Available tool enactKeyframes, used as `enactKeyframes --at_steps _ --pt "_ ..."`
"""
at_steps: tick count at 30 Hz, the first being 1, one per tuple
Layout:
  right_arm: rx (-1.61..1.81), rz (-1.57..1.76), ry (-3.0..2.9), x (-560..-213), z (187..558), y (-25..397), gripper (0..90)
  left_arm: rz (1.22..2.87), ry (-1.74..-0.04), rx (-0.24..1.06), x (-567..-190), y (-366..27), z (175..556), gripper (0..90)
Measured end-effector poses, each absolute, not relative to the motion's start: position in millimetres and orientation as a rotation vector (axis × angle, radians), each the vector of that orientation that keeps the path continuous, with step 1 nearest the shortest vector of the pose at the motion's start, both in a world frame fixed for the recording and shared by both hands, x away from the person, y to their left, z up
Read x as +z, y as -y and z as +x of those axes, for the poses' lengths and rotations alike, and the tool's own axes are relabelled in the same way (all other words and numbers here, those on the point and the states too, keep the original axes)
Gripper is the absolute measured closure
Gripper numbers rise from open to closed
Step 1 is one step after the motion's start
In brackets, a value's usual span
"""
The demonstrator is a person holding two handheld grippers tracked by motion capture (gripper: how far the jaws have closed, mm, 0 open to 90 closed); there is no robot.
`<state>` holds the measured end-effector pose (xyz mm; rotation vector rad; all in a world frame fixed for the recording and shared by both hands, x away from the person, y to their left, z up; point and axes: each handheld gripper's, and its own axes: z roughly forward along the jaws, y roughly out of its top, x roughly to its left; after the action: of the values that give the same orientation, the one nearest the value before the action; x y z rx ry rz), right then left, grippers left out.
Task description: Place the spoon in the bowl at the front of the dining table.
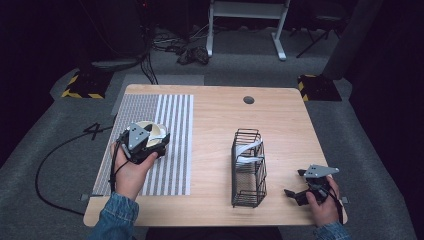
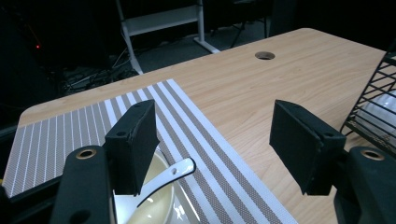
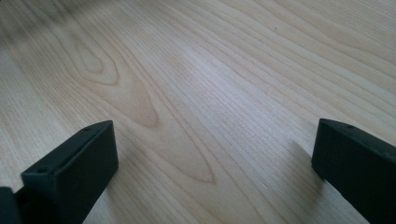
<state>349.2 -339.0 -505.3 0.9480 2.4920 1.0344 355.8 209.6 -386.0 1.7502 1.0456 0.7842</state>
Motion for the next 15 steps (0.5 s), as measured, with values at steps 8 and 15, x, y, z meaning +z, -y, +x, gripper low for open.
enactKeyframes --at_steps 8,15 --pt "1.034 0.948 -2.493 -505.3 349.8 338.8 0.4 1.768 -1.057 0.785 -382.8 -216.9 338.9 31.4" --pt "1.033 0.945 -2.493 -505.2 350.1 338.6 0.3 1.767 -1.071 0.782 -386.2 -225.5 324.4 30.6"
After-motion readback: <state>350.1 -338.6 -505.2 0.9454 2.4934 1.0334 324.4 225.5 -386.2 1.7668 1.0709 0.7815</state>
